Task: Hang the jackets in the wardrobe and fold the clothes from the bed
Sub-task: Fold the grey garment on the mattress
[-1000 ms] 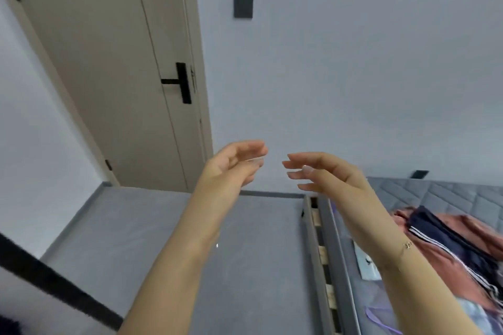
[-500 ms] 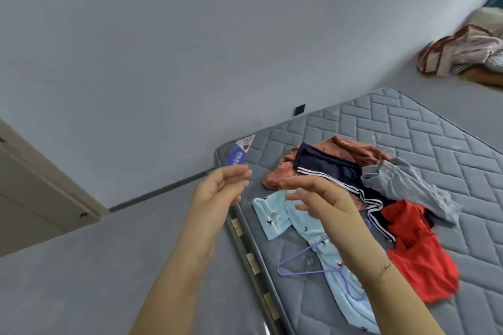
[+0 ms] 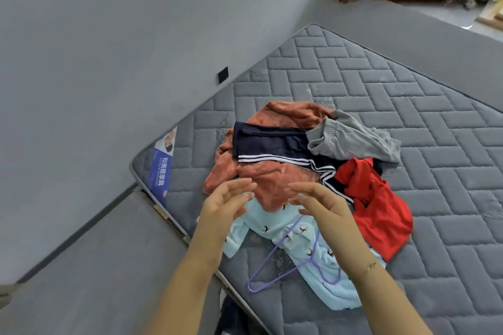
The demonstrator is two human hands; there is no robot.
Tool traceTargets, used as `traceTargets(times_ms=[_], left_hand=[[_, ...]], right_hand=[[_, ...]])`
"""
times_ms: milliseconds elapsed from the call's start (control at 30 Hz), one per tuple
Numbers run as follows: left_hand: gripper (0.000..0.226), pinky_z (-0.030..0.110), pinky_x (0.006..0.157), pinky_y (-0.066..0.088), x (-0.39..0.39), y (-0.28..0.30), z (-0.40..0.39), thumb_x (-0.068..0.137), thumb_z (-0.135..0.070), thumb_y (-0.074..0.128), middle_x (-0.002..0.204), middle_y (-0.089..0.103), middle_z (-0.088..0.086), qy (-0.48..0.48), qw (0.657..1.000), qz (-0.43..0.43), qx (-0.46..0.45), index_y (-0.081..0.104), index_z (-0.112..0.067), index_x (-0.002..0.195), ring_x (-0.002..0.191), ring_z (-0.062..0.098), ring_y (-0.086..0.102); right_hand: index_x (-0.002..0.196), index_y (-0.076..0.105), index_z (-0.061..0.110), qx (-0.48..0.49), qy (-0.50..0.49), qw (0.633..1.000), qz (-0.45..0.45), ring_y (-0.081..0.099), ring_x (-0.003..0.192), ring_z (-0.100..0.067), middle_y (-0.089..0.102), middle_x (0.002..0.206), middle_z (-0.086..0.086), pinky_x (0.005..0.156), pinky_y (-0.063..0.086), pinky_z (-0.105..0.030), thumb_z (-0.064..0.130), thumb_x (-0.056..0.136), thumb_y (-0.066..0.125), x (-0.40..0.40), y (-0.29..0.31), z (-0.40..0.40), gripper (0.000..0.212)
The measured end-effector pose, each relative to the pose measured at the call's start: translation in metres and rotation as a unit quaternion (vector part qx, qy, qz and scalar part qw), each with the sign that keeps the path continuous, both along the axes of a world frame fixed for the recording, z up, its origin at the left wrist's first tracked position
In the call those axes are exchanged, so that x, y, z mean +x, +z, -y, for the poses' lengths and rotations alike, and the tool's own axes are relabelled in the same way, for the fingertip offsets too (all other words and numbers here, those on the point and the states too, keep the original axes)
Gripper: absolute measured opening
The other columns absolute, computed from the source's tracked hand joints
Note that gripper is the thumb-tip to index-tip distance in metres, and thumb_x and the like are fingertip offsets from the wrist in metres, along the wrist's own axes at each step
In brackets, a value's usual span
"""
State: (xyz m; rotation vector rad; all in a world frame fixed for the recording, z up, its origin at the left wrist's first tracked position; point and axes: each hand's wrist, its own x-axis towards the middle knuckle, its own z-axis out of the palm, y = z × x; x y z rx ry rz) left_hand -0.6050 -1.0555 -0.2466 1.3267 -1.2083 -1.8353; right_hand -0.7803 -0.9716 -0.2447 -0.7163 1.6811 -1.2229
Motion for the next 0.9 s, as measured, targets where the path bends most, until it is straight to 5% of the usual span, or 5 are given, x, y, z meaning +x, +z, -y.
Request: traceTargets(times_ms=[333, 500, 900], left_hand=[[0.020, 0.035, 0.099, 0.048, -0.051, -0.057, 0.108, 0.090, -0.010, 0.063, 0.107, 0.074, -0.007, -0.087, 0.994, 0.004, 0.064, 0.068, -0.019, 0.108, 0.110, 0.014, 0.065], [0.022, 0.036, 0.097, 0.048, -0.083, -0.090, 0.129, 0.091, -0.008, 0.063, 0.107, 0.074, -0.005, -0.105, 0.990, 0.030, 0.095, 0.067, -0.016, 0.110, 0.110, 0.016, 0.065], [0.025, 0.021, 0.083, 0.047, -0.291, -0.227, 0.145, 0.091, -0.008, 0.064, 0.120, 0.062, -0.004, -0.131, 0.985, 0.093, 0.060, 0.059, -0.020, 0.112, 0.109, 0.011, 0.058]], right_hand=[[0.102, 0.072, 0.020, 0.054, -0.105, 0.993, -0.028, 0.064, 0.101, -0.024, 0.073, 0.104, 0.003, 0.094, 0.050, -0.041, 0.003, 0.095, 0.053, -0.031, -0.042, 0.066, 0.026], [0.098, 0.072, 0.027, 0.064, -0.110, 0.990, -0.059, 0.063, 0.084, -0.005, 0.072, 0.093, 0.012, 0.078, 0.050, -0.024, 0.003, 0.093, 0.056, -0.065, -0.072, 0.092, 0.029], [0.106, 0.069, 0.026, 0.090, -0.151, 0.982, -0.065, 0.061, 0.074, 0.001, 0.069, 0.087, 0.003, 0.065, 0.045, -0.007, 0.004, 0.092, 0.060, -0.252, -0.209, 0.105, 0.027]])
